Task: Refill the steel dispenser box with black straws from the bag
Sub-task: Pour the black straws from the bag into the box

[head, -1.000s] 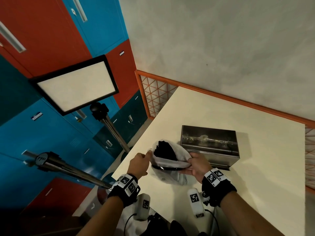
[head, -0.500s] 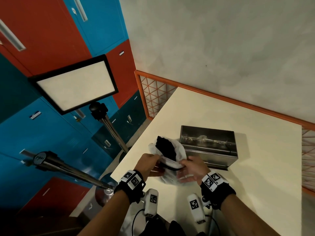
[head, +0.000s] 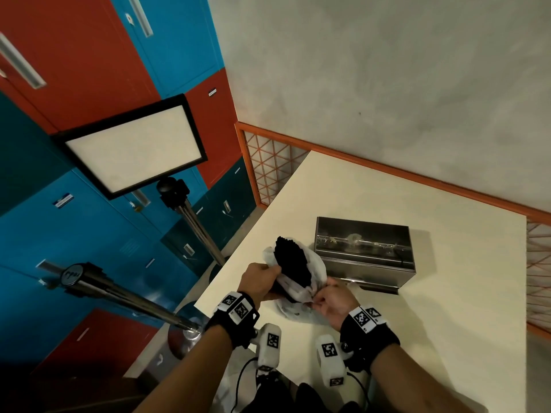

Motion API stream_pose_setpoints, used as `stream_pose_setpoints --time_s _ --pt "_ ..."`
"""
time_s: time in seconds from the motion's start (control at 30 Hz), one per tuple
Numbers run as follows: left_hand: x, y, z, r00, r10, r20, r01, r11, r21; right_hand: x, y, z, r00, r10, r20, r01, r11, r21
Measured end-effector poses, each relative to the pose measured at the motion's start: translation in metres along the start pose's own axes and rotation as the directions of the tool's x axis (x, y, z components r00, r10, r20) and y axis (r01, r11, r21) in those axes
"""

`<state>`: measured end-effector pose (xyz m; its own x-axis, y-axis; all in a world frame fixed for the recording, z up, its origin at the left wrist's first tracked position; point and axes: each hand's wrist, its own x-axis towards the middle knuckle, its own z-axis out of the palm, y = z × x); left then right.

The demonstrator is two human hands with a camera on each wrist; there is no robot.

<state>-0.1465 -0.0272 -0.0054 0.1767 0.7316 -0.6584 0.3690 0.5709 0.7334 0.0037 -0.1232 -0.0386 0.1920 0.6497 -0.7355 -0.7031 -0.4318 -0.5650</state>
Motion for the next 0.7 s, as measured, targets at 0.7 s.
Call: stream_pose_setpoints --time_s 0.7 --pt "0.009 -0.039 -0.018 0.999 0.012 -0.036 -0.02 0.975 -0.222 0.004 0.02 -0.016 0.996 0.066 -0.064 -0.065 0.998 0.024"
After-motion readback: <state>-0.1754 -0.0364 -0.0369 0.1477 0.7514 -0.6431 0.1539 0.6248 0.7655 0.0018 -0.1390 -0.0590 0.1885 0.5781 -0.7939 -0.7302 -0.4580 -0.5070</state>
